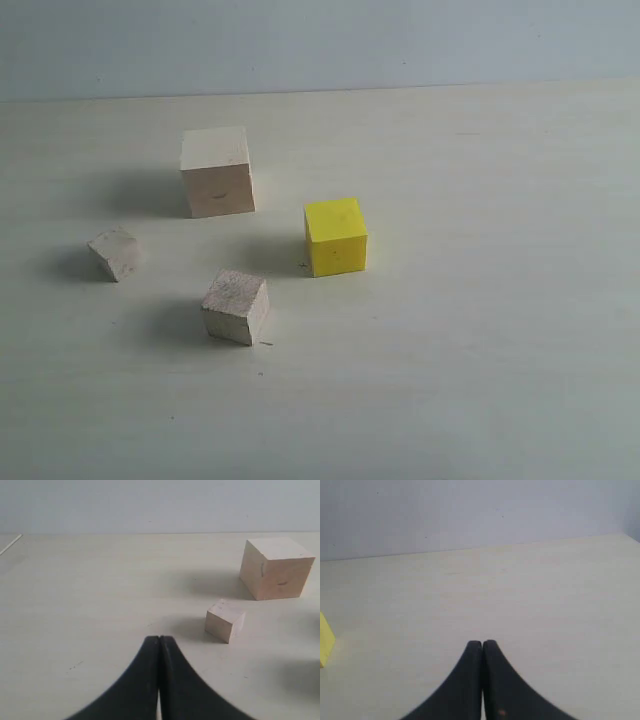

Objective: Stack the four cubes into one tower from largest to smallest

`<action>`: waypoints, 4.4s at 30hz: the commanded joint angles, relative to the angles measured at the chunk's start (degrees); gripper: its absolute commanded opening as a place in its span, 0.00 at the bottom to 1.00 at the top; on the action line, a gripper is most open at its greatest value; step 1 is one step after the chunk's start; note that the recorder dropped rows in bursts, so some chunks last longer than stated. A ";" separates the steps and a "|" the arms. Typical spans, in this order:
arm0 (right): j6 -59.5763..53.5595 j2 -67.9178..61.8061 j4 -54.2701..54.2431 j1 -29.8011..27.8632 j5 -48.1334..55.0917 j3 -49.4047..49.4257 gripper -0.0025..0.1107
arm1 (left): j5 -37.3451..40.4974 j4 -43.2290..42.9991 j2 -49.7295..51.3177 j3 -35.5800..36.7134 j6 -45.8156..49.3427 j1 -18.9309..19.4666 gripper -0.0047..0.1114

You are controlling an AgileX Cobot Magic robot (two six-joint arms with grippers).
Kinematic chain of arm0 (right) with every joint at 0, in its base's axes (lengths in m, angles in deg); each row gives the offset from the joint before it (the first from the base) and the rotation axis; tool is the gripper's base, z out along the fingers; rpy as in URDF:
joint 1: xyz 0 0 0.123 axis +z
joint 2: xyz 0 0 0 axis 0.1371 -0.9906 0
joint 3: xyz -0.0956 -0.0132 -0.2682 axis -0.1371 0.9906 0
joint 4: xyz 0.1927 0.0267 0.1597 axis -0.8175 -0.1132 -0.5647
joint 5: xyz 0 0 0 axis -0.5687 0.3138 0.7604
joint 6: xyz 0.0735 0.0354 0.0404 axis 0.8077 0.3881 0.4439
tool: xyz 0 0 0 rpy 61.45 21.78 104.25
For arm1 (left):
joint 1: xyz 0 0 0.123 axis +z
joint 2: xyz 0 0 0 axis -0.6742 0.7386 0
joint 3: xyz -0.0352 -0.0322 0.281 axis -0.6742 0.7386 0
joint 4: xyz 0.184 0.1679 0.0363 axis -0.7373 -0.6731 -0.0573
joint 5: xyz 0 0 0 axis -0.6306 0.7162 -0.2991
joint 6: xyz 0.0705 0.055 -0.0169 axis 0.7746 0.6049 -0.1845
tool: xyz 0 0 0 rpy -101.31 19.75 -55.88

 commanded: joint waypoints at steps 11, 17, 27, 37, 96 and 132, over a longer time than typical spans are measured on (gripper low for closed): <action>-0.24 0.28 0.07 -0.29 -0.53 0.29 0.02 | -16.37 3.61 -0.30 0.12 1.55 0.09 0.04; -0.24 0.28 0.07 -0.29 -0.53 0.29 0.02 | -19.30 3.74 -0.30 0.12 2.05 0.09 0.04; -0.24 0.28 0.07 -0.29 -0.53 0.29 0.02 | -22.94 3.99 -0.30 -6.48 1.53 0.09 0.04; -0.24 0.28 0.07 -0.29 -0.53 0.29 0.02 | -13.52 3.88 9.41 -21.36 1.22 0.09 0.04; -40.61 -13.86 -46.99 0.46 17.04 -24.20 0.02 | -10.12 7.37 72.20 -52.06 3.75 -24.92 0.45; -49.75 -23.75 -60.99 1.56 25.29 -24.66 0.02 | 10.54 8.15 115.69 -90.29 4.78 -15.17 0.04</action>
